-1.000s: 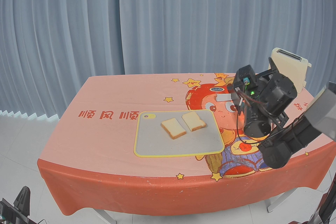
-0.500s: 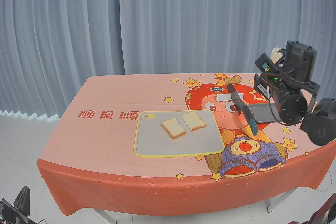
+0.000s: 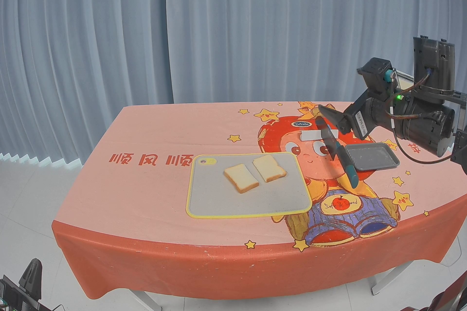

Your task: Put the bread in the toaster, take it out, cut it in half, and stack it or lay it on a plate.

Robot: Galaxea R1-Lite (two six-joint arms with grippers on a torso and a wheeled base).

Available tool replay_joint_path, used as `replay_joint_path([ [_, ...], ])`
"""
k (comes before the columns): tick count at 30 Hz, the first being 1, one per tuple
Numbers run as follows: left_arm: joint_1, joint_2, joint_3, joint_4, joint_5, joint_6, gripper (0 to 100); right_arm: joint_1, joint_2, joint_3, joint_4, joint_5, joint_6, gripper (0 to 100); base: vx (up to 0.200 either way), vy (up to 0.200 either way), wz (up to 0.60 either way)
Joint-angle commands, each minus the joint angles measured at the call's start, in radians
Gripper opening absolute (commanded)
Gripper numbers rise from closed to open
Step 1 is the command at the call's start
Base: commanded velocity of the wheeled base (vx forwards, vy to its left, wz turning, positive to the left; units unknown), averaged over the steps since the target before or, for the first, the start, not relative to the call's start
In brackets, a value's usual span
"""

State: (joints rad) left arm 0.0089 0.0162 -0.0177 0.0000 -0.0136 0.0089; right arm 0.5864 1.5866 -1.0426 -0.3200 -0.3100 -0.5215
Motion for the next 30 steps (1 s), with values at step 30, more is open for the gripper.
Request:
replay_joint_path([
  [30,0.000,-0.016,0.016,0.000,0.000,0.000,0,-0.079,0.136,0.595,-1.071,0.491,1.189,100,0.000,0.000,0.00],
])
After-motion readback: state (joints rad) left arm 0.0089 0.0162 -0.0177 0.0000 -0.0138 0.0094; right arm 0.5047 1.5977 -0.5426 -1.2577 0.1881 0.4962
